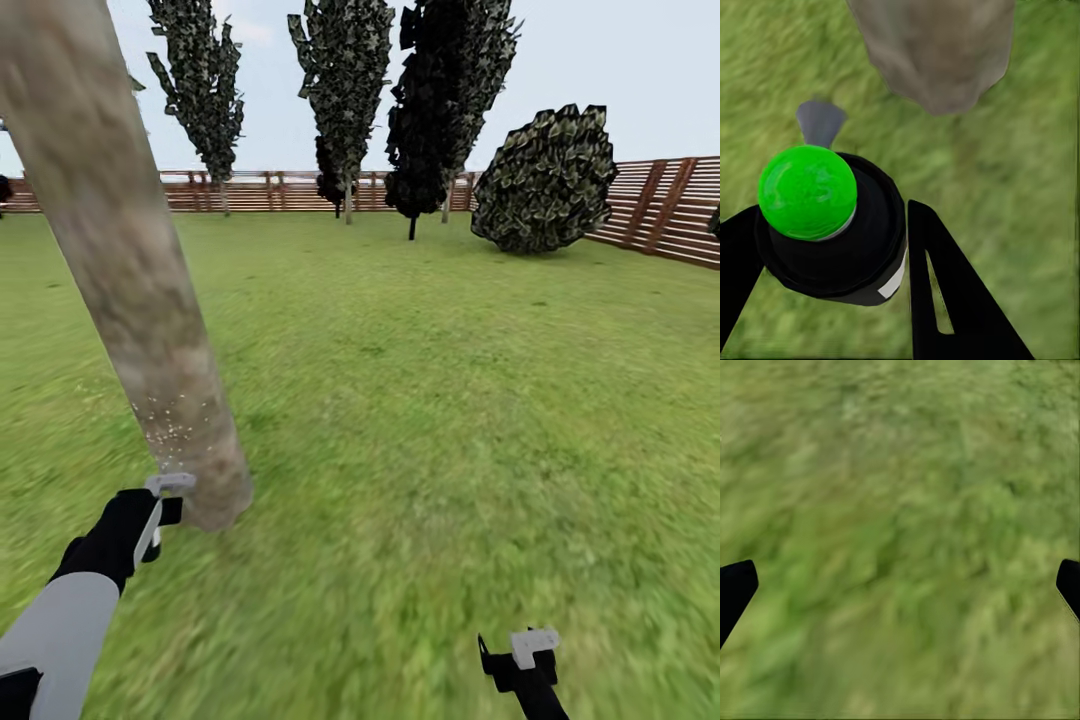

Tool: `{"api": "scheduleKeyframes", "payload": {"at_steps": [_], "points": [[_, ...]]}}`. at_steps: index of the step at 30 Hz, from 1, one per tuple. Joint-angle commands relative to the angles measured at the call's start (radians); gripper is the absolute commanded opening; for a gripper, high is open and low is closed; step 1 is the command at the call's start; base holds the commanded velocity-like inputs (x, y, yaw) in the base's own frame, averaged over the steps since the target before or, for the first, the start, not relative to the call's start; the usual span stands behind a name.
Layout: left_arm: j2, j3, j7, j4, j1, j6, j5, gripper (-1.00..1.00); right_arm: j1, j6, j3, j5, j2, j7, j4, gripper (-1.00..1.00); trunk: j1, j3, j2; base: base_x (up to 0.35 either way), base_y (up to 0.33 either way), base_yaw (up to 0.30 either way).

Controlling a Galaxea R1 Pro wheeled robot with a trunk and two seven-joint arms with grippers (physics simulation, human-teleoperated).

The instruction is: In the garden, pick up the pesticide atomizer on the floor and spray pesticide onto both trees until each tree trunk is fully covered.

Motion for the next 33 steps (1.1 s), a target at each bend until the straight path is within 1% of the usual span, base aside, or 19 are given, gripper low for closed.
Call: {"api": "scheduleKeyframes", "payload": {"at_steps": [1,4,6,9,13,20,25,33], "points": [[-0.009,0.003,-0.002,-0.002,0.0,0.003,-0.009,-1.0,0.0,0.0,0.007,0.009,0.0,-0.01,0.0,1.0,0.0,-0.001,0.0,0.198,-0.231,0.275],[-0.04,0.003,-0.002,-0.006,-0.001,0.003,-0.008,-1.0,0.0,0.0,0.007,0.009,0.0,-0.01,0.0,1.0,0.0,-0.001,0.0,0.22,-0.216,0.211],[-0.052,0.004,-0.002,-0.01,-0.003,0.003,-0.008,-1.0,0.0,0.0,0.007,0.009,0.0,-0.01,0.0,1.0,0.0,-0.001,0.0,0.227,-0.209,0.056],[-0.054,0.005,-0.001,-0.011,-0.002,0.002,-0.009,-1.0,0.0,0.0,0.007,0.009,0.0,-0.01,0.0,1.0,0.0,-0.001,0.0,0.168,-0.23,0.01],[-0.054,0.005,-0.001,-0.01,-0.002,0.001,-0.009,-1.0,0.0,0.0,0.007,0.009,0.0,-0.01,0.0,1.0,0.0,-0.001,0.0,0.028,-0.267,0.08],[-0.053,0.005,-0.001,-0.01,-0.002,0.001,-0.011,-1.0,0.0,0.0,0.007,0.009,0.0,-0.01,0.0,1.0,0.0,-0.001,0.0,0.005,-0.273,0.26],[-0.054,0.002,-0.001,-0.011,-0.002,0.001,-0.01,-1.0,0.0,0.0,0.007,0.009,0.0,-0.01,0.0,1.0,0.0,-0.001,0.0,0.155,-0.252,0.233],[-0.054,0.0,-0.001,-0.012,-0.002,0.001,-0.009,-1.0,0.0,0.0,0.007,0.009,0.0,-0.01,0.0,1.0,0.0,-0.001,0.0,0.185,-0.239,0.013]]}}
